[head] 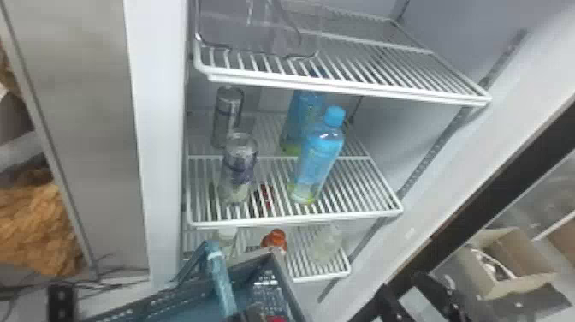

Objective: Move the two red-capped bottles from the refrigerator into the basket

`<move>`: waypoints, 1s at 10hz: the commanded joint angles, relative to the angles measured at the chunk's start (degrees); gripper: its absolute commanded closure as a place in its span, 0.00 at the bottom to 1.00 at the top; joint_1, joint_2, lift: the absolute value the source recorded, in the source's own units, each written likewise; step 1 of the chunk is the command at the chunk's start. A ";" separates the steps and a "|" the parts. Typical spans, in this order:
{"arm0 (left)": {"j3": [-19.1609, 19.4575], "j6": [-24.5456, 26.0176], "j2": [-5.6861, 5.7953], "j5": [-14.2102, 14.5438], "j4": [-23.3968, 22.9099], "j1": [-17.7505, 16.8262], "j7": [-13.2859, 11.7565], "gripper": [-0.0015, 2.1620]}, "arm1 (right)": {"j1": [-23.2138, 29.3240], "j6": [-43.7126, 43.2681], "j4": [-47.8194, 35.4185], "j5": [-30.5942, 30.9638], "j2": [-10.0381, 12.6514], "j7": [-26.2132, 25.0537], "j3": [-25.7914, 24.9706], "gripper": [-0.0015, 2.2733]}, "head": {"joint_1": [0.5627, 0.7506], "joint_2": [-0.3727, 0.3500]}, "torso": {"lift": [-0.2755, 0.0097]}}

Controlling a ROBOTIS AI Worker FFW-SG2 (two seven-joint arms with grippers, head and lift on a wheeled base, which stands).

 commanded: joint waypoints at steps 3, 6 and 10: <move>0.14 0.30 -0.82 -0.25 0.37 0.04 0.00 0.55 | 0.57 -4.46 1.72 2.85 0.05 0.23 0.48 0.09 | 0.70 0.03 | 0.97; 0.94 0.30 -1.61 -0.82 0.79 0.32 0.00 0.55 | 0.99 -4.74 1.30 4.33 0.05 0.93 0.37 0.09 | 0.70 0.03 | 0.97; 1.28 0.30 -2.14 -1.05 0.79 0.32 0.00 0.55 | 0.85 -4.74 1.02 5.02 0.05 0.84 0.48 0.09 | 0.70 0.03 | 0.97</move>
